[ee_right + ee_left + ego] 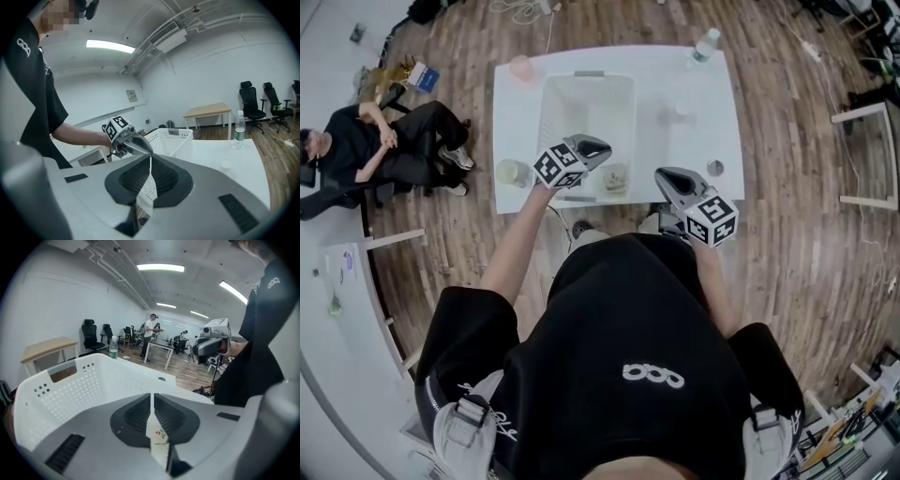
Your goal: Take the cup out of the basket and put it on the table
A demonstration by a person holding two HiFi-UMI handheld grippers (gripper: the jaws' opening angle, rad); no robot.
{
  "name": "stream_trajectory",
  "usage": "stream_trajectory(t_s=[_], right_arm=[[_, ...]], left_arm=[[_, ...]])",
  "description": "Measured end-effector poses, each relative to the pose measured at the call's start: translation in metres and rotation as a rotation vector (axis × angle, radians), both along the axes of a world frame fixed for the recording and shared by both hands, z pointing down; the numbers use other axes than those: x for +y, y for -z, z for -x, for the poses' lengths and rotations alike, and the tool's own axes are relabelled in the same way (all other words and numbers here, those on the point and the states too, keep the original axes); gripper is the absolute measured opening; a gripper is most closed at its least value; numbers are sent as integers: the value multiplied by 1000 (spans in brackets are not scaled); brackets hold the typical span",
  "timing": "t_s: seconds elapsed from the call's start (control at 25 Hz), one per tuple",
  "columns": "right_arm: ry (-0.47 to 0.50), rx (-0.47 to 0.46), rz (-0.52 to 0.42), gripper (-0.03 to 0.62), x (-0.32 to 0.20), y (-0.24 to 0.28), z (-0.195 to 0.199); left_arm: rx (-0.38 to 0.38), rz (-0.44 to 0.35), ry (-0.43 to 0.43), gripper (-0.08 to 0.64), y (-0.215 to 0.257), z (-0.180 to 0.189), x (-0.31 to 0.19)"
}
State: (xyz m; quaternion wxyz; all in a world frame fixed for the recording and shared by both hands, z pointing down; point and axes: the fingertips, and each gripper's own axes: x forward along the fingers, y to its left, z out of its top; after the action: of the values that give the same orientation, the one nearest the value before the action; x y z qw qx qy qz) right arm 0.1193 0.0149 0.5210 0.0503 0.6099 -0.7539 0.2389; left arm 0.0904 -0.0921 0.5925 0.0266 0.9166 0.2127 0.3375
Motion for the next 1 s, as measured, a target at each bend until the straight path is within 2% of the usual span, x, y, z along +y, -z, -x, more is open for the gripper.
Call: stream_trajectory(t_s=[0.08, 0.2, 0.4, 0.52, 0.72, 1.0], right_arm=[[-40, -3, 2, 31, 5, -2, -4], [-99, -11, 7, 31, 12, -7, -8], [-202, -30, 21, 31, 25, -13, -13], [-235, -34, 25, 31, 28, -15, -15], [-308, -37, 43, 31, 41, -16, -12], [-383, -50, 60, 31, 53, -22, -14]], left_arm=[[-59, 4, -53, 19, -18, -7, 2], [-161, 5, -119, 76, -47, -10, 3], [-345, -6, -249, 96, -100, 2, 12], [-425, 6, -279, 102, -127, 10, 14], [-496, 45, -325, 106, -151, 19, 20], [-518, 146, -346, 102, -155, 14, 28]])
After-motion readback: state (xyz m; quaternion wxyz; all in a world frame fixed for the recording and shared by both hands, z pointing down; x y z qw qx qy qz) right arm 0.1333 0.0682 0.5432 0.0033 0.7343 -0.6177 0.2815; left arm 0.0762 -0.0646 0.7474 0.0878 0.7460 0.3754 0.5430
